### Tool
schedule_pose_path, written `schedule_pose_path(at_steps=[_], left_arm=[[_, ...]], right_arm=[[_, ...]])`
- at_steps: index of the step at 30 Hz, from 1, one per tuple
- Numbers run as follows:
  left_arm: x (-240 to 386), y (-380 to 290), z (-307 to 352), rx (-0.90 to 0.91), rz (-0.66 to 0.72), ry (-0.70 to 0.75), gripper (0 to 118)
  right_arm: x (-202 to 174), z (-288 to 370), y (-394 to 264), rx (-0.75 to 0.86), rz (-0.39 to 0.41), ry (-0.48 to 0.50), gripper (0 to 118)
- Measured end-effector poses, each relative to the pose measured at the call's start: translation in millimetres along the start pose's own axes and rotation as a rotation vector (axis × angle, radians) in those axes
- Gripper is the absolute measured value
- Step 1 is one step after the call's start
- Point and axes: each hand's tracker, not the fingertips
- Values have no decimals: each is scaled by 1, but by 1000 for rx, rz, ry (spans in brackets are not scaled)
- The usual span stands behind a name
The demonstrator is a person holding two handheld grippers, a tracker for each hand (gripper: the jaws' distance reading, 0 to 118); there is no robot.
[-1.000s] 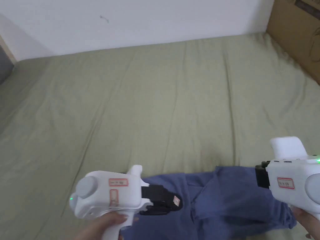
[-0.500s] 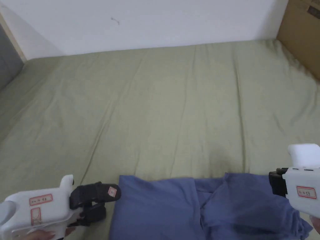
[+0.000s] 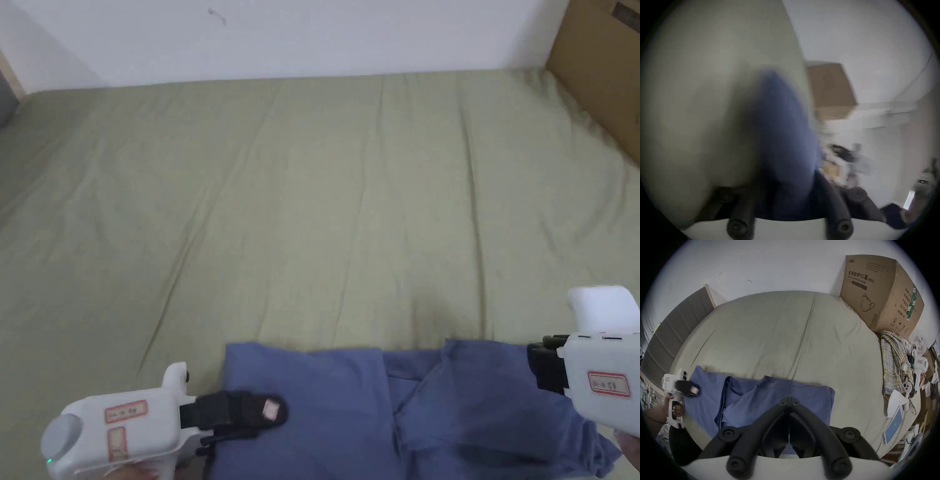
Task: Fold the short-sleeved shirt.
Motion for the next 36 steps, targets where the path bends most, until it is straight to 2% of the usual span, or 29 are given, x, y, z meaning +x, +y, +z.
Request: schedule_pose_path(at_steps=[1, 2, 4, 7, 10, 13, 15, 16, 17, 19, 22, 27, 28, 29, 30, 31, 32, 34, 35, 36], left_arm=[[-10, -4, 0, 23, 14, 21, 7], [5, -14, 2, -6, 70, -133, 7], [28, -17, 4, 31, 8, 13, 7], [55, -19, 19, 24, -75, 108, 7], [86, -16, 57, 44, -192, 282, 7], [111, -10, 100, 107, -293, 567, 7], [133, -11, 111, 106, -393, 860, 7], [141, -13, 110, 81, -450, 944, 7], [150, -15, 108, 79, -485, 958, 7], [169, -18, 100, 88, -454, 898, 7], [206, -22, 67, 89, -433, 721, 7], [228, -23, -34, -92, -360, 515, 9], [229, -25, -50, -132, -346, 481, 13], [231, -26, -67, -167, -320, 441, 23], [229, -28, -79, -189, -308, 407, 48], [229, -29, -88, -202, -297, 379, 48], [226, -30, -99, -223, -282, 330, 58], [223, -34, -111, -260, -265, 268, 104], [223, -35, -111, -248, -260, 247, 114], [223, -35, -108, -223, -256, 217, 114]], right_arm=[[0, 0, 0, 3, 1, 1, 1], [0, 0, 0, 5, 1, 1, 1], [0, 1, 0, 5, 0, 1, 1], [1, 1, 2, 5, -1, -13, 1], [2, 7, 5, 20, -7, 10, 1], [2, 13, 6, 44, -5, 26, 1], [3, 17, 6, 59, -12, 38, 1], [4, 18, 6, 65, -21, 50, 1], [5, 20, 6, 71, -30, 60, 1], [5, 21, 5, 74, -36, 68, 1], [7, 25, 3, 89, -38, 77, 1], [15, 30, -2, 93, -50, 76, 1], [17, 31, -3, 92, -52, 72, 1], [20, 32, -4, 91, -55, 69, 1], [22, 33, -5, 91, -58, 66, 1], [25, 32, -6, 91, -61, 62, 1], [27, 32, -6, 89, -64, 57, 1], [29, 30, -8, 85, -75, 52, 1], [30, 30, -9, 83, -84, 56, 1], [30, 29, -10, 81, -89, 62, 1]])
